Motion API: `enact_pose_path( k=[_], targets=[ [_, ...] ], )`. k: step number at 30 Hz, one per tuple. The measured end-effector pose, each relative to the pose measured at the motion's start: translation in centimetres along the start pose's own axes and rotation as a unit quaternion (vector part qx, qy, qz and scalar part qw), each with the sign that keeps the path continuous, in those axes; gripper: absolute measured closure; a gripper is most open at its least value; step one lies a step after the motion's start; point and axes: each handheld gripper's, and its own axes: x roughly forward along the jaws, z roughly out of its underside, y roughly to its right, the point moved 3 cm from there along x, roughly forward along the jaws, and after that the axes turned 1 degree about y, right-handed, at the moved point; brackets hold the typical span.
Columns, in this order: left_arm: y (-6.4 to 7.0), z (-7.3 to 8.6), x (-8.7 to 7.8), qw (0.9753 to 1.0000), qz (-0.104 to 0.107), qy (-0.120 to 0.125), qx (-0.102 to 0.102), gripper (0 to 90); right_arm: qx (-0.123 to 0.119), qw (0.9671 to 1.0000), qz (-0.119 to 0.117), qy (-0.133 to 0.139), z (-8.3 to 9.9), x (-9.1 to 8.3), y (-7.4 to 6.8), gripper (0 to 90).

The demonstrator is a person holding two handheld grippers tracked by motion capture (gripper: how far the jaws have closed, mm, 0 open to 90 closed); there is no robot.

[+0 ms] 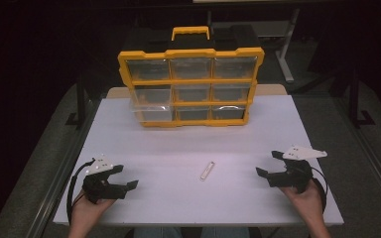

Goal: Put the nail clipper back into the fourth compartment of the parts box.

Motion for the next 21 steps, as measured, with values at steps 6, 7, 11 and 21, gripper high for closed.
enact_pose_path(
  k=[6,7,11,21],
  targets=[
    [0.08,0.02,0.19,1.0,-0.001,0.002,-0.004,18.6,0.001,1.0,-0.001,0.0,0.14,-0.02,0.21,13.9],
    [0.0,0.03,0.16,1.0,-0.001,0.001,-0.003,18.6,0.002,1.0,-0.001,-0.002,0.19,0.0,0.22,13.9],
    [-0.22,0.08,0.07,1.0,-0.003,-0.004,0.003,18.5,-0.001,1.0,-0.003,-0.004,0.19,0.2,0.06,13.9],
    [-0.19,0.33,0.05,1.0,-0.004,-0.001,-0.003,18.4,-0.007,0.9999,-0.009,-0.007,0.06,0.41,-0.24,13.9]
  ],
)
